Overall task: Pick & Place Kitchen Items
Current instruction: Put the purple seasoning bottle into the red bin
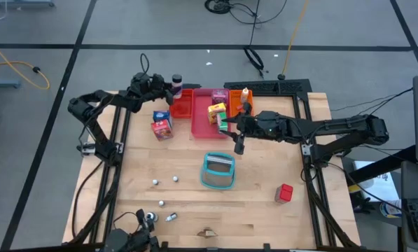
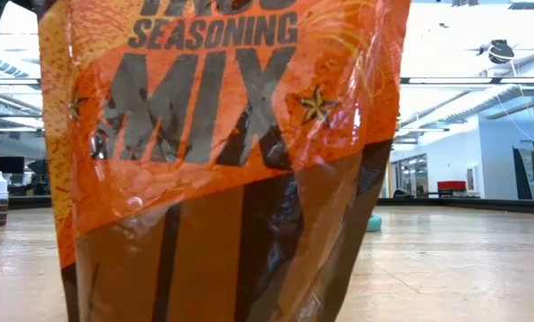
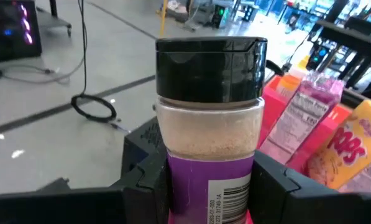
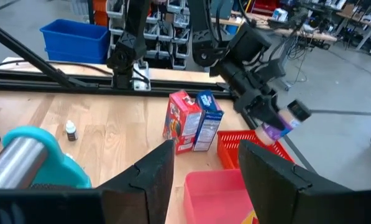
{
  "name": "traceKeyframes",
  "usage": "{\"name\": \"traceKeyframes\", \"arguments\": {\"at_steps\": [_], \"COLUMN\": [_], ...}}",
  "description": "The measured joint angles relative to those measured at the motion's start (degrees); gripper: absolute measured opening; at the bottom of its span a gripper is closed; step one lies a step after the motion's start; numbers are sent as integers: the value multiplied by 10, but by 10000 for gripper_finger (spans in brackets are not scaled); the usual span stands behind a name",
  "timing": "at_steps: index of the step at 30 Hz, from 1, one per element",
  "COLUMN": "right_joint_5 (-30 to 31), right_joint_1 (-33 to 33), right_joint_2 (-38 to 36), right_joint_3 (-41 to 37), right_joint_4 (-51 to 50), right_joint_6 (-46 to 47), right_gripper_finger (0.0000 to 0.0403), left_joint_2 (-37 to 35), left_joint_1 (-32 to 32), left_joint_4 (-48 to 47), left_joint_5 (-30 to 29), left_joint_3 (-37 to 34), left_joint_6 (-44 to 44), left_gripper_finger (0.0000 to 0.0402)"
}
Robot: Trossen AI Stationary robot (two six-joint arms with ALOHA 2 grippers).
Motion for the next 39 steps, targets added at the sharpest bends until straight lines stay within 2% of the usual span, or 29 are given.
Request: {"name": "traceKeyframes", "arguments": {"at_steps": [5,19,33,39], "right_joint_5": [0,0,0,0], "right_joint_1": [0,0,0,0], "right_joint_2": [-2,-2,-2,-2], "right_joint_3": [0,0,0,0], "right_joint_4": [5,9,9,9], "right_joint_6": [-3,-4,-4,-4], "right_gripper_finger": [171,171,171,171], "left_joint_2": [0,0,0,0], "left_joint_1": [0,5,2,2], "left_joint_4": [-20,-11,-9,-9], "left_joint_5": [-17,-4,-3,-3], "left_joint_3": [0,0,0,0], "left_joint_6": [-2,-4,0,0], "left_gripper_finger": [145,148,261,276]}}
